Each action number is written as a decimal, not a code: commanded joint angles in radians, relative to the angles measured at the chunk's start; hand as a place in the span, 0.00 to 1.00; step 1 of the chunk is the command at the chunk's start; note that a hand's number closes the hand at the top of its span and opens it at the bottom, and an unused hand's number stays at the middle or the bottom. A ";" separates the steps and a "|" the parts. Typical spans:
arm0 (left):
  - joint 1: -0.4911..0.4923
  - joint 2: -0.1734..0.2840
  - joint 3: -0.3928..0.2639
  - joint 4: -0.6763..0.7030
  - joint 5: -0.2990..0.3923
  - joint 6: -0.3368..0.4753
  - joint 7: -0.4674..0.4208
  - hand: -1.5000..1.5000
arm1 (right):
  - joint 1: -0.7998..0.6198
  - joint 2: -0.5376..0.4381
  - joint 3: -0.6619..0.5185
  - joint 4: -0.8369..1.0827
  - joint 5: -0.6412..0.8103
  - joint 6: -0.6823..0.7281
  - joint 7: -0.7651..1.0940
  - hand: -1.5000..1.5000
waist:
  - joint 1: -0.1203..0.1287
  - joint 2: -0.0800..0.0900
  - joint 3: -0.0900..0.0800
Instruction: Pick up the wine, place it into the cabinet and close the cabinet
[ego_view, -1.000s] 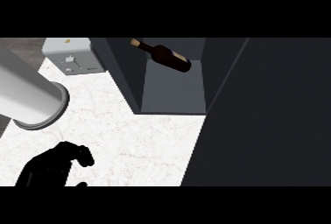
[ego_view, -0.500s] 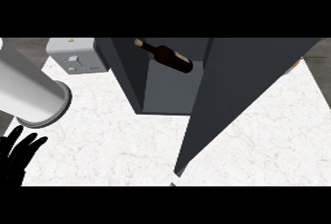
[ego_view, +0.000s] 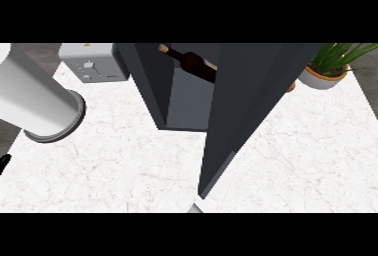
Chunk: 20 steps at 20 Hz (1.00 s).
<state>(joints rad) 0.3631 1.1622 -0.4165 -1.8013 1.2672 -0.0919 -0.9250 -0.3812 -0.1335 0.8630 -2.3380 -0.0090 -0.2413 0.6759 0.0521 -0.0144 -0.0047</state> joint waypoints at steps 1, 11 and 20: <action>0.050 0.040 0.054 0.062 0.009 -0.113 -0.033 0.00 | -0.140 0.127 0.037 0.137 0.055 -0.156 -0.029 1.00 | 0.009 0.003 -0.001; 0.117 0.087 0.145 0.094 0.050 -0.265 -0.015 0.00 | -0.432 0.129 -0.163 0.410 -0.010 -0.277 -0.052 1.00 | 0.028 0.012 0.002; 0.165 0.024 0.212 0.172 -0.030 -0.314 -0.028 0.00 | -0.666 0.133 -0.391 0.801 -0.277 -0.093 -0.245 1.00 | 0.011 0.020 0.004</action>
<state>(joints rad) 0.5041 1.2107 -0.2223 -1.6400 1.2754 -0.3337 -0.8974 -0.9757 -0.0076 0.5412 -1.6930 -0.1988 -0.3991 0.5241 0.0656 0.0045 -0.0019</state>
